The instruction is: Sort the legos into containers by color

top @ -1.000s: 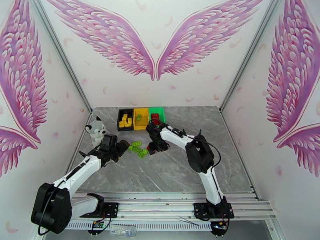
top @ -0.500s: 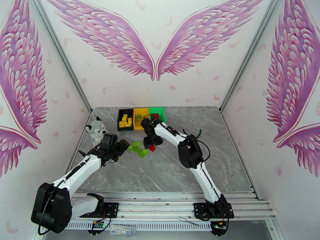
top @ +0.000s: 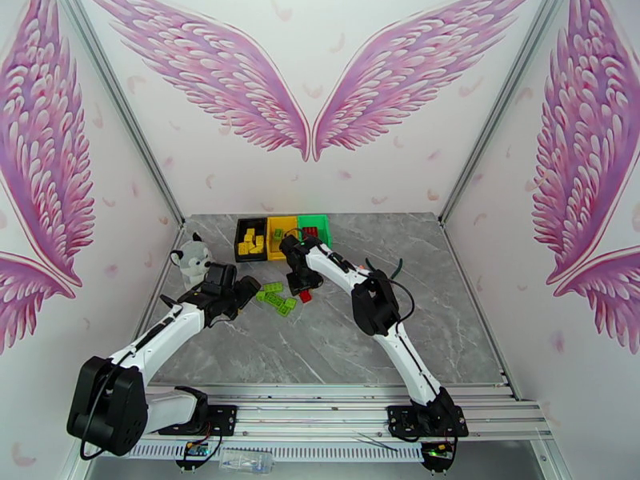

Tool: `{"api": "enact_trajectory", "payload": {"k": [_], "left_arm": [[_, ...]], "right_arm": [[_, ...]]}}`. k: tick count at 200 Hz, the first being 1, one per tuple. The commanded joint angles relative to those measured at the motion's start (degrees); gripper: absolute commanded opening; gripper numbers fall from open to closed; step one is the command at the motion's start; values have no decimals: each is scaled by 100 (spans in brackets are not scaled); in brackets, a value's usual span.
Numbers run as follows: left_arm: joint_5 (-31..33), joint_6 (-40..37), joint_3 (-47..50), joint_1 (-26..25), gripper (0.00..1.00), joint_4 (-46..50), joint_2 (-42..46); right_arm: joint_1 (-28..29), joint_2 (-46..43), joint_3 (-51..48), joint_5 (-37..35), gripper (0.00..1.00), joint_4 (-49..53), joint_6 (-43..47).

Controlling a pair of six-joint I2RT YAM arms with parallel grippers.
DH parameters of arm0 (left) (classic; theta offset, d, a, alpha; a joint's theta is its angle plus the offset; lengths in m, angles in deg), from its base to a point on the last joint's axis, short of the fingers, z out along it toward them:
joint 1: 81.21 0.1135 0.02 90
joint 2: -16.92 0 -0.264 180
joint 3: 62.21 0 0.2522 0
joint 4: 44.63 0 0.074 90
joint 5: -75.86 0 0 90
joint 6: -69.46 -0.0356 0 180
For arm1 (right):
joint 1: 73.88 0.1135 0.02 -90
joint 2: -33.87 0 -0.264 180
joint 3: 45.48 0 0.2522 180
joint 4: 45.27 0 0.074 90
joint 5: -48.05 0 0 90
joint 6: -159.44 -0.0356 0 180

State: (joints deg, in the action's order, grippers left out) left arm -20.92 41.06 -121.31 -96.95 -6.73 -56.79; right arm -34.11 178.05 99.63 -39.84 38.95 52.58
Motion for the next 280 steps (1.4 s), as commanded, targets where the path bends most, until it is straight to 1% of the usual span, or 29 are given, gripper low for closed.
{"api": "enact_trajectory", "payload": {"k": [1,24,53,73,96,122,145,167,177,201,227,237,245,259,280], "left_arm": [[-84,-79,-318,20,79,16,-165],[-219,-99,-552,-55,78,-141,-471],[-467,-97,-1072,-280,77,-430,-1142],[-748,5,-1517,-433,77,-790,-1694],[-1231,250,-2151,-566,76,-1325,-2405],[-1517,456,-3088,-616,75,-1639,-3109],[-1553,628,-3832,-574,75,-1732,-3534],[-1562,576,-4534,-539,75,-1564,-3850],[-1577,512,-4758,-535,75,-1436,-3948],[-1563,340,-5034,-509,75,-1175,-4043],[-1611,282,-4911,-449,74,-1060,-4007],[-1607,279,-4801,-433,74,-1050,-3953],[-1591,257,-4714,-419,74,-1039,-3893],[-1520,156,-4638,-404,74,-914,-3791],[-1380,-52,-4578,-402,74,-664,-3641]], "right_arm": [[-13,-186,-122,-122,41,-46,-60],[-44,-470,-297,-108,40,-133,-137],[-206,-996,-728,12,39,-358,-295],[-394,-1332,-953,136,38,-482,-443],[-716,-1537,-944,345,38,-550,-626],[-1121,-1424,-468,583,39,-495,-845],[-1466,-959,486,887,39,-299,-1049],[-1741,-468,1346,1307,41,-334,-1402],[-1866,-335,1540,1523,43,-531,-1631],[-2094,-152,1552,2053,48,-1291,-2203],[-2197,64,1648,2514,54,-2001,-2645],[-2204,184,1715,2667,57,-2153,-2781],[-2206,243,1748,2788,57,-2267,-2859],[-2186,279,1741,2869,58,-2340,-2906],[-2114,139,1602,2777,58,-2256,-2731]]}}
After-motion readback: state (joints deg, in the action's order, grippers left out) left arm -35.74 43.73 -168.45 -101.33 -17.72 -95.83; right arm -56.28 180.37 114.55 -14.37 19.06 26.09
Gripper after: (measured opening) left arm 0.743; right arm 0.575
